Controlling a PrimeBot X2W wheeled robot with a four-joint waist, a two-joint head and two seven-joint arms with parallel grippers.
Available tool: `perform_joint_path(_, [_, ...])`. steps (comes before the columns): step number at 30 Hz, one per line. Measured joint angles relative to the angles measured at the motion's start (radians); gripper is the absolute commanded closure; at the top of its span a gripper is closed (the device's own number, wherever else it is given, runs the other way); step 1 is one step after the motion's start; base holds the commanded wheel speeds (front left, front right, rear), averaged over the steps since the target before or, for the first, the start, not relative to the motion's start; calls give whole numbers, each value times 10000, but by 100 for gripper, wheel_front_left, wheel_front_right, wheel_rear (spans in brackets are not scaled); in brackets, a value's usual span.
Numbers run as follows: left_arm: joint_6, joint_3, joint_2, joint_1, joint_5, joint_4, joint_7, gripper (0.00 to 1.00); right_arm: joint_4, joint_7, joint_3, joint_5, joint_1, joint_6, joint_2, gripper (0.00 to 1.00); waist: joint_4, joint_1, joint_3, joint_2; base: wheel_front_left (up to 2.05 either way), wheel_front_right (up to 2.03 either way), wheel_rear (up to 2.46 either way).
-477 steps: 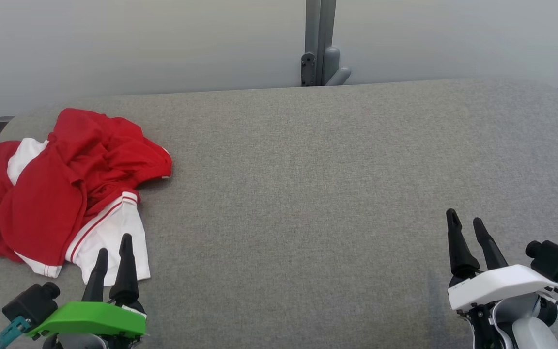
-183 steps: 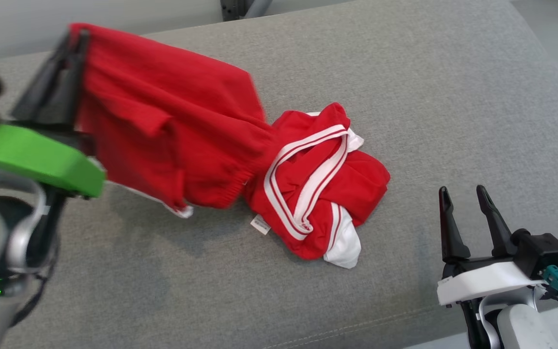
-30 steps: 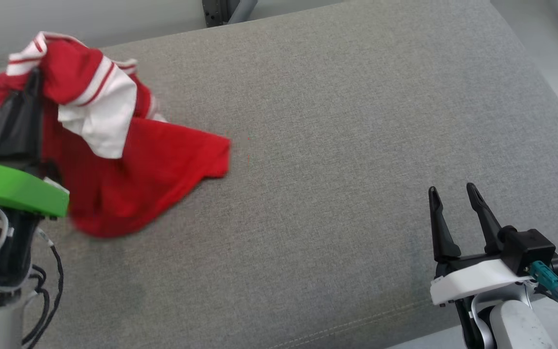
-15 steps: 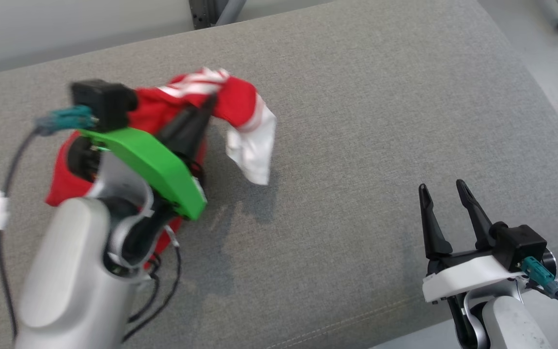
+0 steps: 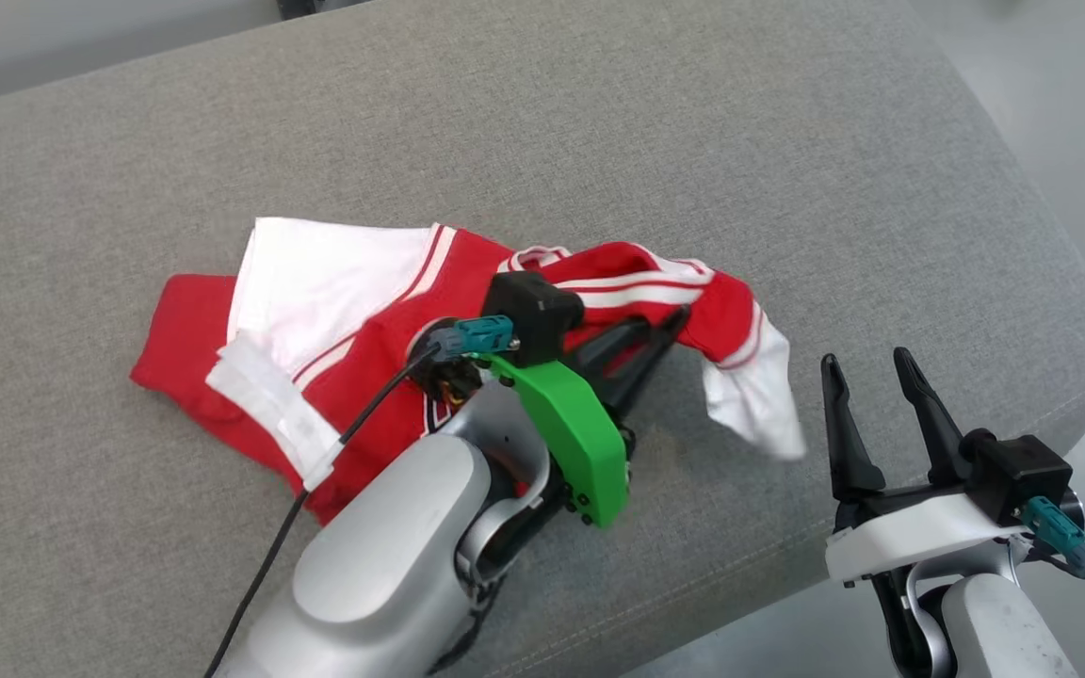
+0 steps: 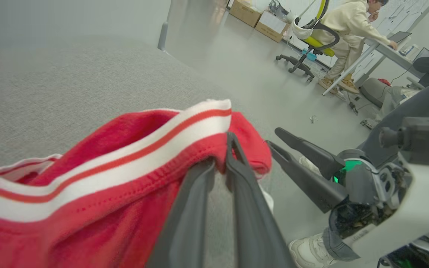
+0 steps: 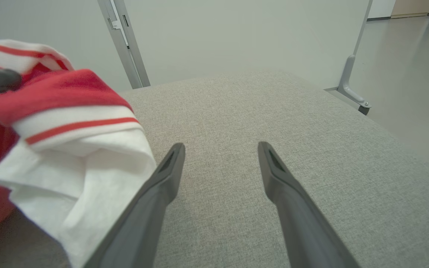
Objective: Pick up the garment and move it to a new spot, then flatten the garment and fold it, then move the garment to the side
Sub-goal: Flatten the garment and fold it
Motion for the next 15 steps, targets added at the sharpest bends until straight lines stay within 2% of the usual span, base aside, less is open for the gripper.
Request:
perform_joint_path(1, [-12, 19, -19, -77, 242, 313, -410, 65, 12, -2, 2, 0, -1, 0, 2, 0, -20, 0, 39, 0, 0, 0, 0])
perform_joint_path(2, [6, 25, 8, -149, 491, 644, -767, 0, 25, -2, 6, 2, -2, 0, 2, 0, -42, 0, 62, 0, 0, 0, 0])
perform_joint_path(6, [36, -98, -42, -113, 514, 1175, -1576, 0, 35, 0, -50, 84, -13, 0, 8, 0, -50, 0, 61, 0, 0, 0, 0])
perform_joint_path(10, [35, -316, -19, 199, 451, 984, -1655, 0, 46, -2, -167, 82, 13, 0, 6, 0, 122, 0, -26, 0, 0, 0, 0])
perform_joint_path(12, [102, -330, 230, 552, 414, 642, -1593, 0, 50, 0, -222, 81, 62, 0, 8, 0, 218, 0, -102, 0, 0, 0, 0])
perform_joint_path(15, [550, -109, 871, 1129, 443, -100, -1687, 0, 52, -2, -299, 81, 101, 0, 10, 0, 350, 0, -250, 0, 0, 0, 0])
